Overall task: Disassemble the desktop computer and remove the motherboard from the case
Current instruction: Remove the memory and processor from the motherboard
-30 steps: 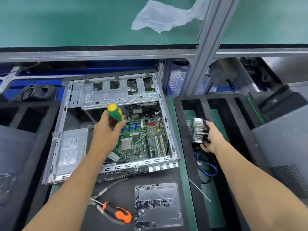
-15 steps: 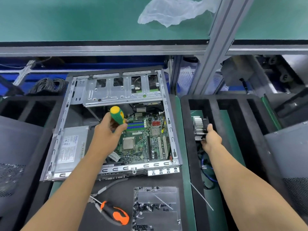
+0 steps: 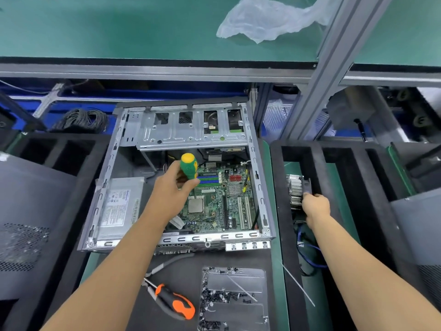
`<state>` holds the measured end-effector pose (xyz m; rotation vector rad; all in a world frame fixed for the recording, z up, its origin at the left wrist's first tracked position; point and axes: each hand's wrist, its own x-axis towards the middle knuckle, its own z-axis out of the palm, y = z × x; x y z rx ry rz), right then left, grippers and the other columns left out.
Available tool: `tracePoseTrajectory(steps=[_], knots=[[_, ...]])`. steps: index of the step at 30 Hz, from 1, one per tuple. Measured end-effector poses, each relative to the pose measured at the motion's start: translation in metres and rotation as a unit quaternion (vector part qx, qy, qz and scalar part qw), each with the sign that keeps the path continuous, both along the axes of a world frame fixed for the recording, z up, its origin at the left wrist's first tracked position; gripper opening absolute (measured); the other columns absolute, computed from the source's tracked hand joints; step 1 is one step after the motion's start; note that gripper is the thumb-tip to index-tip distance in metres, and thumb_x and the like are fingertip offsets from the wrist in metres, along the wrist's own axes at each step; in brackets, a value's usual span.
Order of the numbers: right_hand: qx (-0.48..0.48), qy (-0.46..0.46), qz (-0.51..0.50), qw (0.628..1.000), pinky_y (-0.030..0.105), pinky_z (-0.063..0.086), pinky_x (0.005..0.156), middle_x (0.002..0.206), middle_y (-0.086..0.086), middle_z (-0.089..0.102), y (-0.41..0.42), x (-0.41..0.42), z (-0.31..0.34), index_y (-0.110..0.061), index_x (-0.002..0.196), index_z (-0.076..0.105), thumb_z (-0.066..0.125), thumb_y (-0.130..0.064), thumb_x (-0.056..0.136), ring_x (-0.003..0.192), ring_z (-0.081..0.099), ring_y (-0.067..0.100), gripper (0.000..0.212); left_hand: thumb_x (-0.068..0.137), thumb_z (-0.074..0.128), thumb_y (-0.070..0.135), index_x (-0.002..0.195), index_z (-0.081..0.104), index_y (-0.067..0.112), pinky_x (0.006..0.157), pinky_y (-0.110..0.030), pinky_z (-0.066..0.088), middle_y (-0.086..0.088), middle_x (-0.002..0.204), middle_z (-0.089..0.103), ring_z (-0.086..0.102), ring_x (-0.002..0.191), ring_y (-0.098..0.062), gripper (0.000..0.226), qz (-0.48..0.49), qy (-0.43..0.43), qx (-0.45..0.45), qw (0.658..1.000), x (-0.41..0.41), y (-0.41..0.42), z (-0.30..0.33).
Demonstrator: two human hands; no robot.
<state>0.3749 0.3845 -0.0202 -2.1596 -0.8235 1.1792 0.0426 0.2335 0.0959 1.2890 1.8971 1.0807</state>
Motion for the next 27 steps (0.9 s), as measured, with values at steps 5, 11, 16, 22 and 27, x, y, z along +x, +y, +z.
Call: tracePoseTrajectory(steps=[5,11,16,22,27], knots=[[0.091,-0.043,0.035,0.994,0.045,0.043,0.101,0.134,0.011,0.050,-0.021,-0.013,0.043,-0.023,0.134,0.049,0.056,-0.034,0.093,0.118,0.052,0.031,0.043,0.088,0.070,0.027,0.111,0.058,0.032,0.080,-0.012,0.044,0.019,0.098,0.067,0.060,0.093,0.004,0.027,-0.021,0.018,0.012,1.000,0.001,-0.001,0.003],[0.345,0.003,0.203,0.916,0.013,0.044,0.069,0.096,-0.017,0.063,-0.059,-0.059,0.147,-0.037,0.107,0.060,0.053,-0.044,0.090,0.082,0.059,-0.003,0.020,0.090,0.068,0.025,0.127,0.059,0.028,0.081,-0.023,0.047,0.010,0.099,0.062,0.056,0.093,-0.009,0.039,-0.082,0.073,0.080,0.991,0.007,-0.001,0.012],[0.378,-0.011,0.448,0.810,0.011,0.045,0.068,0.107,-0.019,0.061,-0.090,-0.099,0.193,-0.040,0.126,0.056,0.059,-0.051,0.085,0.081,0.060,0.006,0.042,0.089,0.068,0.028,0.127,0.063,0.015,0.079,-0.033,0.040,-0.002,0.094,0.052,0.046,0.089,-0.022,0.040,-0.138,0.207,0.131,0.960,0.019,0.000,0.031],[0.390,-0.074,0.516,0.759,0.016,0.043,0.083,0.104,-0.015,0.061,-0.110,-0.106,0.194,-0.026,0.119,0.067,0.072,-0.032,0.086,0.094,0.055,-0.001,0.033,0.081,0.076,0.034,0.116,0.070,0.019,0.076,-0.036,0.044,0.000,0.086,0.058,0.048,0.083,-0.020,0.038,-0.204,0.237,0.156,0.937,0.025,-0.014,0.062],[0.311,0.064,0.461,0.828,0.025,0.053,0.068,0.089,-0.014,0.069,-0.144,-0.085,0.189,-0.038,0.101,0.070,0.073,-0.041,0.082,0.075,0.065,0.012,0.019,0.072,0.084,0.038,0.111,0.071,0.023,0.082,-0.032,0.047,0.005,0.092,0.065,0.055,0.085,-0.010,0.044,-0.254,0.164,0.103,0.947,0.030,-0.042,0.083]])
